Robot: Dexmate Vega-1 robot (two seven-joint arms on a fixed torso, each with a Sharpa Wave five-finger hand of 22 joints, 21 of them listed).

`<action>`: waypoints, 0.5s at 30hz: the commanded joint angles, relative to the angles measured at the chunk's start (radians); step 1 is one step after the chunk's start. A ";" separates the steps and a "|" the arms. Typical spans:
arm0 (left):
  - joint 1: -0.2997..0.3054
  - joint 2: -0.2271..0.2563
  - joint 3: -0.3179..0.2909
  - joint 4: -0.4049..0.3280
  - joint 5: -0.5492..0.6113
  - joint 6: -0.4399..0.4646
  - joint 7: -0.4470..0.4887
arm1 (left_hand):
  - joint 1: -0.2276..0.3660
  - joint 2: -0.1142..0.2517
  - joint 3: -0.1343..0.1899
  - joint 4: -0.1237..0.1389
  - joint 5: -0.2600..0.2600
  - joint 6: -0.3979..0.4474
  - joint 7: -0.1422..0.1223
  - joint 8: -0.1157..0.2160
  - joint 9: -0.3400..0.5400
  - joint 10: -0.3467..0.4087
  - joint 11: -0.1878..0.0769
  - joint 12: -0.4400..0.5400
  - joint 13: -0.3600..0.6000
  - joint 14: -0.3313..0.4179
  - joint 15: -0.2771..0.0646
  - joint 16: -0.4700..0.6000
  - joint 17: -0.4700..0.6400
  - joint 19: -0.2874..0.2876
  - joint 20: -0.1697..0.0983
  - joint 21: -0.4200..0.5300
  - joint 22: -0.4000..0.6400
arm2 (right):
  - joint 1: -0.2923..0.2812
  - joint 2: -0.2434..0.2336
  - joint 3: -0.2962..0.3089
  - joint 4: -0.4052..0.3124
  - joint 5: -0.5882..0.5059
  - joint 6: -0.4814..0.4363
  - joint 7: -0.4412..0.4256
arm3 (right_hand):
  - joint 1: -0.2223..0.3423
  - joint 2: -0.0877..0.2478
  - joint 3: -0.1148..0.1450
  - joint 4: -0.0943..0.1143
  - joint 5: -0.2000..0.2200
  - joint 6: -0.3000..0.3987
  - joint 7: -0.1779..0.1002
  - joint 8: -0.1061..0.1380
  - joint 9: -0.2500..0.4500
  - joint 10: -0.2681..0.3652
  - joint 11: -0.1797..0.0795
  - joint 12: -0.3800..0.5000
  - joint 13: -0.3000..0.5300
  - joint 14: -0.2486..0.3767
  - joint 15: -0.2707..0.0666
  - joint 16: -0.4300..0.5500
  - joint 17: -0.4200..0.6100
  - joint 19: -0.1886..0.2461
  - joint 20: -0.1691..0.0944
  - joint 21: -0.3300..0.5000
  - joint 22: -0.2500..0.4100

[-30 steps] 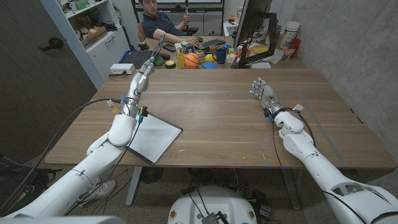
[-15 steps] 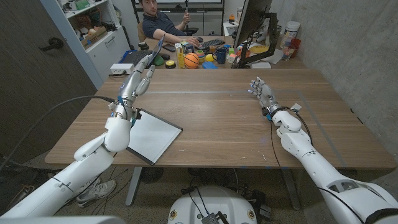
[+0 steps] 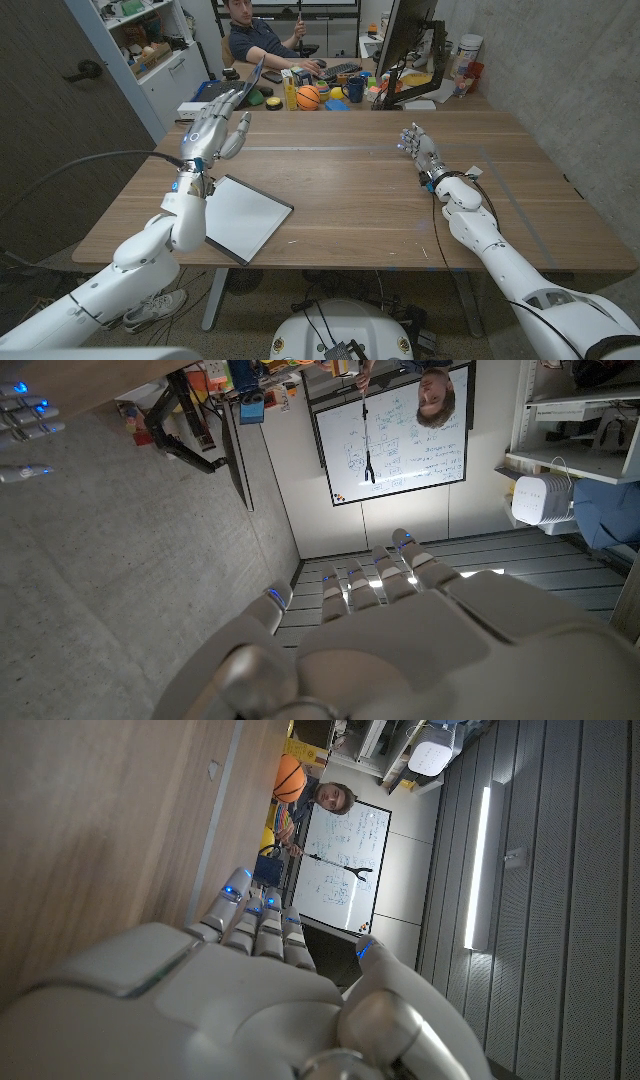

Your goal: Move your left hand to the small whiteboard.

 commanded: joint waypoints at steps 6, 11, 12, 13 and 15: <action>-0.016 0.070 0.129 -0.073 0.278 0.322 -0.146 | 0.043 0.082 0.043 -0.023 0.014 0.037 -0.019 0.015 0.006 0.031 -0.023 0.006 0.002 0.024 -0.118 -0.008 -0.002 0.021 -0.024 -0.003 0.009 | -0.007 0.010 0.002 -0.024 -0.001 -0.020 -0.001 | -0.007 -0.009 -0.010 0.006 0.001 0.010 0.004 0.009 0.004 0.013 0.001 0.004 0.002 0.011 0.005 -0.004 0.004 0.006 -0.003 -0.006 0.004; -0.013 0.072 0.135 -0.073 0.271 0.350 -0.179 | 0.074 0.062 0.062 -0.050 0.010 0.034 -0.044 0.010 0.008 0.017 -0.021 -0.002 0.003 -0.036 -0.098 -0.029 -0.001 -0.044 0.039 -0.031 0.012 | -0.012 0.008 0.003 -0.033 -0.005 -0.027 -0.008 | -0.010 -0.010 -0.012 0.008 0.001 0.010 0.004 0.008 0.004 0.013 0.000 0.003 0.002 0.012 0.005 -0.005 0.004 0.008 -0.003 -0.008 0.004; -0.012 0.072 0.137 -0.076 0.270 0.361 -0.192 | 0.076 0.058 0.062 -0.051 0.008 0.031 -0.048 0.008 0.008 0.012 -0.019 -0.003 0.003 -0.047 -0.095 -0.028 0.000 -0.057 0.071 -0.038 0.013 | -0.013 0.007 0.003 -0.036 -0.006 -0.028 -0.009 | -0.010 -0.010 -0.013 0.008 0.001 0.011 0.004 0.008 0.004 0.013 0.001 0.003 0.002 0.013 0.005 -0.004 0.004 0.008 -0.002 -0.008 0.004; -0.011 0.073 0.136 -0.076 0.266 0.364 -0.195 | 0.075 0.053 0.059 -0.050 0.005 0.017 -0.052 0.002 0.009 -0.005 -0.022 -0.008 0.003 -0.068 -0.095 -0.029 0.002 -0.077 0.092 -0.047 0.013 | -0.015 0.007 0.003 -0.038 -0.006 -0.030 -0.010 | -0.011 -0.010 -0.013 0.008 0.001 0.010 0.003 0.008 0.004 0.014 0.000 0.003 0.002 0.013 0.004 -0.005 0.004 0.008 -0.002 -0.009 0.004; -0.010 0.071 0.138 -0.079 0.259 0.377 -0.209 | 0.069 0.043 0.052 -0.044 0.000 -0.001 -0.062 -0.004 0.010 -0.029 -0.018 -0.011 0.004 -0.094 -0.084 -0.026 0.005 -0.100 0.144 -0.059 0.014 | -0.017 0.006 0.004 -0.043 -0.007 -0.034 -0.013 | -0.011 -0.010 -0.014 0.009 0.001 0.011 0.003 0.008 0.004 0.014 0.000 0.003 0.002 0.014 0.005 -0.005 0.004 0.009 -0.002 -0.009 0.004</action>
